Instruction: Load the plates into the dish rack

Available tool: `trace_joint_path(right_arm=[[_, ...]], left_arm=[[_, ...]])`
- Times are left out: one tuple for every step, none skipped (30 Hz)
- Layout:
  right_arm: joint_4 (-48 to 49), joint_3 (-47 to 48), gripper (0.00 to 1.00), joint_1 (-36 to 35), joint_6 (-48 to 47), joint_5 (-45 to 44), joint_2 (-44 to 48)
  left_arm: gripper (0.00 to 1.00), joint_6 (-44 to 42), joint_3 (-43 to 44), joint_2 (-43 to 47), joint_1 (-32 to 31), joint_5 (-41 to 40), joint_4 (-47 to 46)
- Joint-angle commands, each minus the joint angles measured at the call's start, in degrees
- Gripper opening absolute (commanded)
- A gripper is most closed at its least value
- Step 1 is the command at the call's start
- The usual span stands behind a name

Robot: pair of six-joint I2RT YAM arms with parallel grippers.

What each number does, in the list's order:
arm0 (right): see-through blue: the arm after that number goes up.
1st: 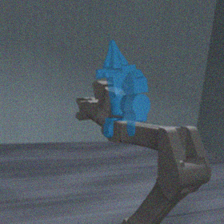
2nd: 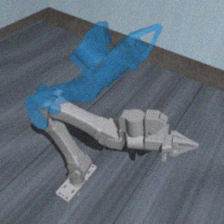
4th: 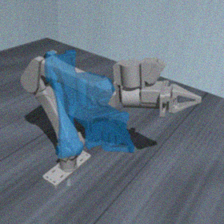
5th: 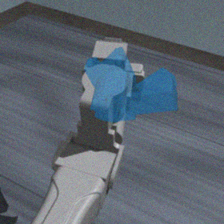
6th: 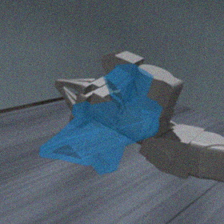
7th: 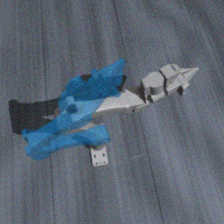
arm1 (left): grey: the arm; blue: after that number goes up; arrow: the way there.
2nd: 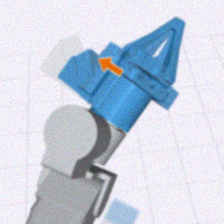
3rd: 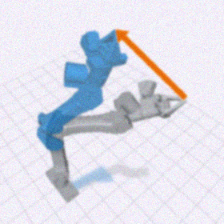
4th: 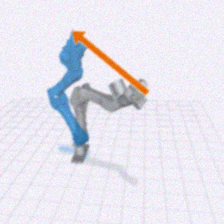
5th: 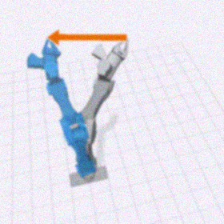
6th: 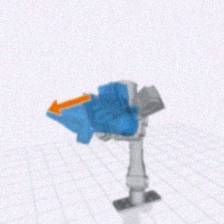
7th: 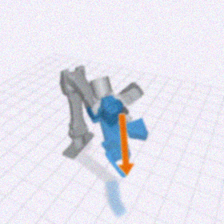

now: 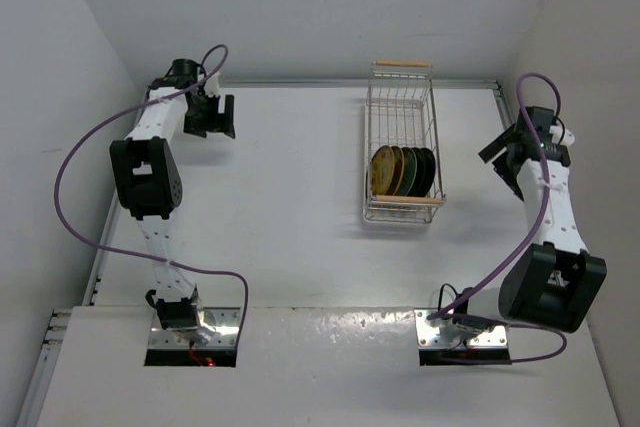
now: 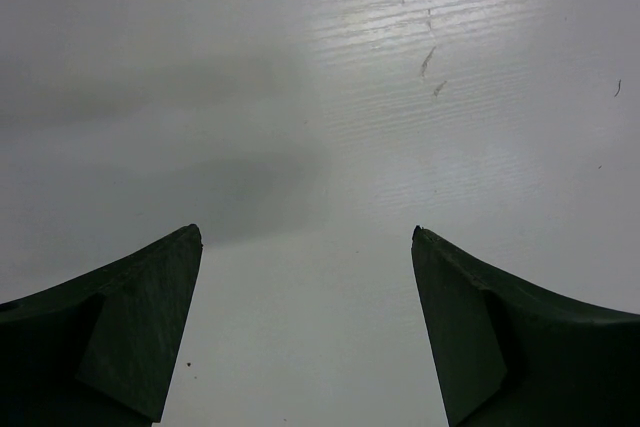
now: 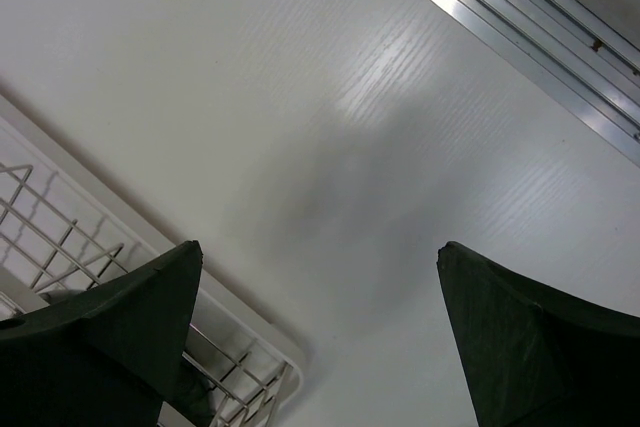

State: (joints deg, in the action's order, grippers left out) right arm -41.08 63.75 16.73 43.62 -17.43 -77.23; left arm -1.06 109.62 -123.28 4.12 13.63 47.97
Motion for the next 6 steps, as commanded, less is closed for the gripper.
trace_joint_path(right_arm=[[2.5, 0.0, 1.0, -0.4, 1.0, 0.5, 1.6], [2.6, -0.1, 1.0, -0.3, 0.9, 0.5, 1.6], [2.5, -0.2, 1.0, -0.5, 0.9, 0.6, 1.5], [2.7, -0.2, 1.0, -0.6, 0.8, 0.5, 1.5], [2.6, -0.2, 1.0, -1.0, 0.9, 0.6, 1.5], [2.8, -0.3, 1.0, -1.2, -0.3, 0.0, 1.6]], left_arm=[[0.9, -0.4, 0.0, 2.4, -0.6, -0.3, -0.2], [0.9, -0.4, 0.0, 2.4, -0.6, -0.3, -0.2], [0.9, -0.4, 0.0, 2.4, -0.6, -0.3, -0.2], [0.9, -0.4, 0.0, 2.4, -0.6, -0.3, -0.2], [0.9, -0.4, 0.0, 2.4, -0.6, -0.3, -0.2], [0.9, -0.4, 0.0, 2.4, -0.6, -0.3, -0.2]])
